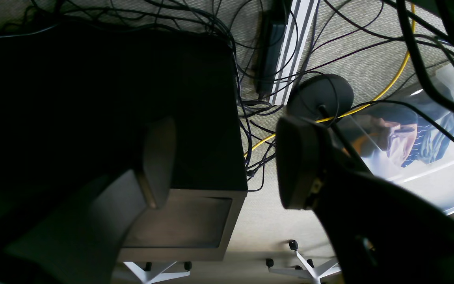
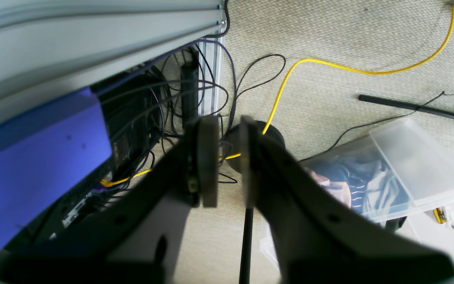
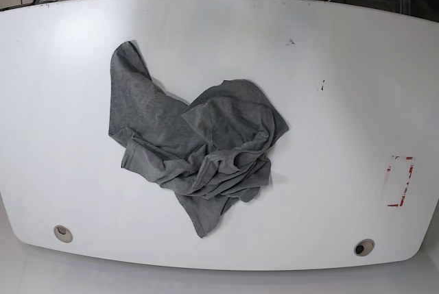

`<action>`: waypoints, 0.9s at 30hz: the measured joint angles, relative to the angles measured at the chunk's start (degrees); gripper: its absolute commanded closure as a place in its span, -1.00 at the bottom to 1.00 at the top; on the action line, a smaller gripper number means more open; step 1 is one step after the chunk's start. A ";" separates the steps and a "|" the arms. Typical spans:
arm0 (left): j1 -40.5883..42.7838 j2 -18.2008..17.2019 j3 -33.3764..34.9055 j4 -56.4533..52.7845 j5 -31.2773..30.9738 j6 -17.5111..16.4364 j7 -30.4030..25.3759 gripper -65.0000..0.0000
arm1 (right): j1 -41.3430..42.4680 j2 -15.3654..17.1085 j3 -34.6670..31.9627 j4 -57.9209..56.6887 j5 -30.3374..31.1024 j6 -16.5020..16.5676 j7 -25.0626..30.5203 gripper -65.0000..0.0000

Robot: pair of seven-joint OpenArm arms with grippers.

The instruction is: Layout the t-shirt on the table in an organized manner, then fold the t-shirt properly

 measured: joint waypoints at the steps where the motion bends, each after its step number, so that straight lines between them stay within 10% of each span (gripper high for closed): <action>1: -0.09 0.00 0.00 0.00 0.00 0.00 -0.02 -0.19 | -0.04 0.02 0.00 0.00 0.00 0.00 0.00 0.76; 27: -1.77 0.33 0.09 1.73 -0.02 -0.02 -0.09 -0.15 | 0.92 -0.17 0.09 -0.24 0.02 -0.39 5.35 0.73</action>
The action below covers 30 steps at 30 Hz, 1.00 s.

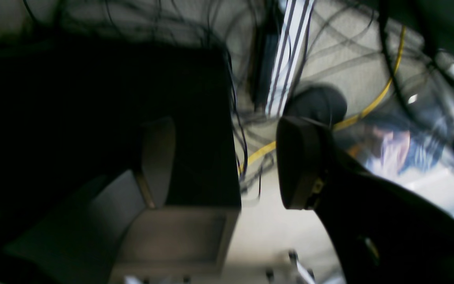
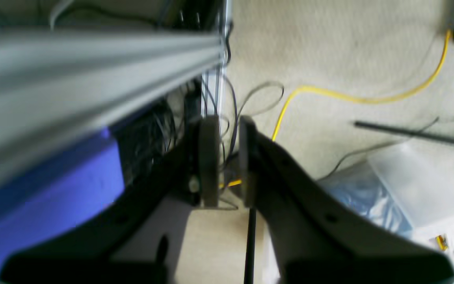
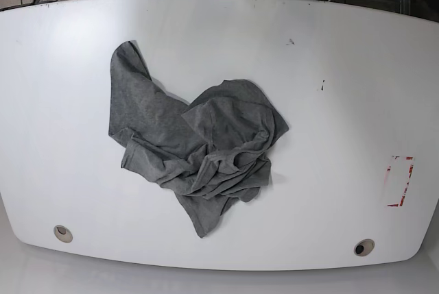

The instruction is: Layout the t-shirt on the table in an organized manner, then fold the t-shirt properly

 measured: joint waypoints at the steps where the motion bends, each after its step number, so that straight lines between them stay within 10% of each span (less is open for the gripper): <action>1: -0.17 -0.04 0.00 0.02 0.00 0.00 0.07 -0.15 | 0.02 0.00 -0.04 0.02 0.00 0.00 0.00 0.73; 30: 13.11 -0.04 -0.11 20.87 -0.17 -0.04 0.76 -0.15 | -11.19 -0.98 0.35 14.80 0.04 0.04 -0.72 0.74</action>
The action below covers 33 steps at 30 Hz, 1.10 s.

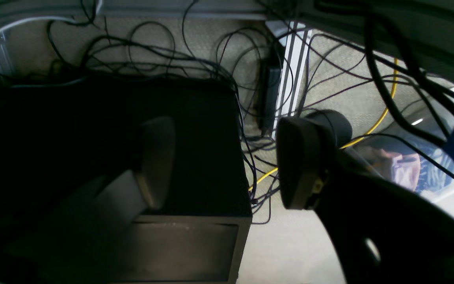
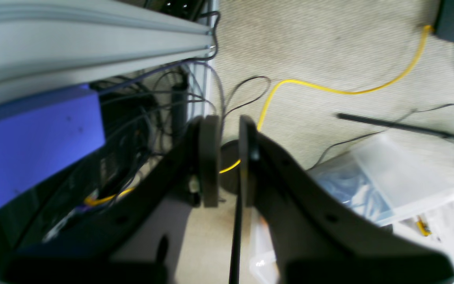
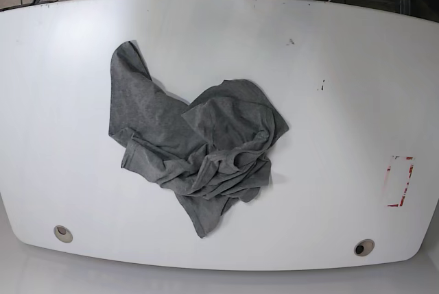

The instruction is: Layout the t-shirt on the table in an organized manner, then fold the t-shirt properly

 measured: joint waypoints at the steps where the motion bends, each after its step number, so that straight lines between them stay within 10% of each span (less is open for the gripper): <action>1: 0.96 0.00 -0.02 1.31 0.00 0.02 0.15 -0.15 | -0.74 -0.35 -0.02 1.60 -0.07 0.00 -0.70 0.74; 33: 42.23 -2.84 -6.82 63.78 -6.80 -0.55 5.84 -0.15 | -32.02 -4.72 -0.39 55.45 5.66 9.55 -13.79 0.74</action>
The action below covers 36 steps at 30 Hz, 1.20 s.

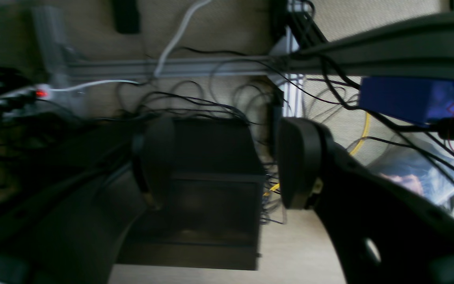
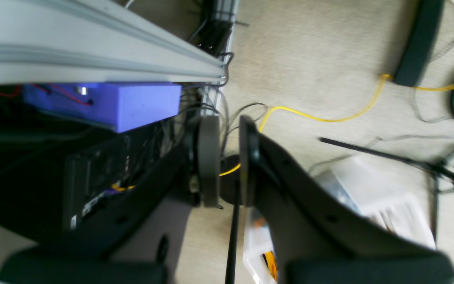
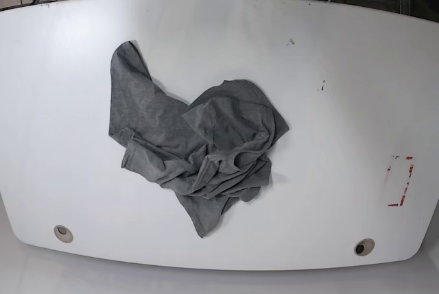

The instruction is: Layout the t-shirt on the table in an organized manner, then fold the t-shirt properly

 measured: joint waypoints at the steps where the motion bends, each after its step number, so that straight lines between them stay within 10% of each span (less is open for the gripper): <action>1: 0.79 -0.13 -0.52 1.31 -0.11 0.15 -0.07 -0.15 | -0.85 -0.28 -0.02 1.31 -0.07 0.31 0.20 0.74; 18: 7.10 -0.37 -7.21 15.17 -0.31 0.17 -0.68 -0.15 | -10.51 -1.60 -1.18 17.88 0.55 0.76 0.98 0.74; 36: -15.32 -0.17 -7.96 15.15 -0.04 0.11 -0.17 -0.15 | 3.50 -1.14 -0.87 17.66 0.31 0.57 0.26 0.74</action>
